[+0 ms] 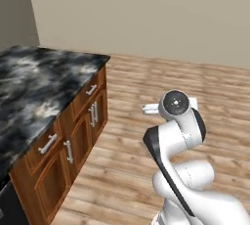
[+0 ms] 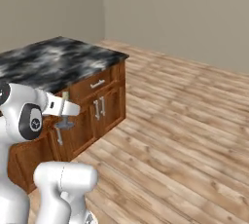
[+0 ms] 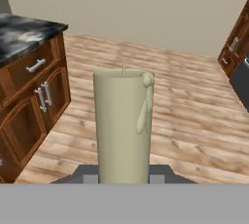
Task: Pick the candle and candle from the dining table and place them in the open cabinet. Close the cabinet after placing the objects.
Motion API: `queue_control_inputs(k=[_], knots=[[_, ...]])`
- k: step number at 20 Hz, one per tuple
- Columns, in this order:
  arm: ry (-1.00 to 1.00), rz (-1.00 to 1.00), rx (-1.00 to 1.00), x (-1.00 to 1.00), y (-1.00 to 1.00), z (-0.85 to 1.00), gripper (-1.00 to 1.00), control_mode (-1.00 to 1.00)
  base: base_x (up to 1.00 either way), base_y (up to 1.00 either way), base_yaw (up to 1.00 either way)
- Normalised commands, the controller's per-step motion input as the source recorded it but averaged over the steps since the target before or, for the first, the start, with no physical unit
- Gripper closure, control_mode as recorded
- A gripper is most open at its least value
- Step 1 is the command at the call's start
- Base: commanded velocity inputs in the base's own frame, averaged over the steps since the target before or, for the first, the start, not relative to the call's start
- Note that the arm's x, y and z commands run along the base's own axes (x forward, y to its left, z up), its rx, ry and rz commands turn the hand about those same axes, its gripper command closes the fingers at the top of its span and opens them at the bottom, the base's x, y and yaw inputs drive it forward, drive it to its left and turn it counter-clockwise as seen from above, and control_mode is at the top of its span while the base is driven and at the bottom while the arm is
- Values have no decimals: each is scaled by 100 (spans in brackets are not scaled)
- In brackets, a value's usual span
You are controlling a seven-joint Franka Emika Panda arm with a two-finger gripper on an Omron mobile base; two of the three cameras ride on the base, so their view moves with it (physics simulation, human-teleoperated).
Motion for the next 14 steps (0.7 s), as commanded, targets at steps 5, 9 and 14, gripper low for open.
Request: queue_control_inputs(k=[5, 9, 14], knots=[[0, 0, 0, 0, 0, 0, 100, 100, 2, 0, -52], [0, 0, 0, 0, 0, 0, 100, 100, 2, 0, -51], [0, 0, 0, 0, 0, 0, 100, 100, 12, 5, -47]])
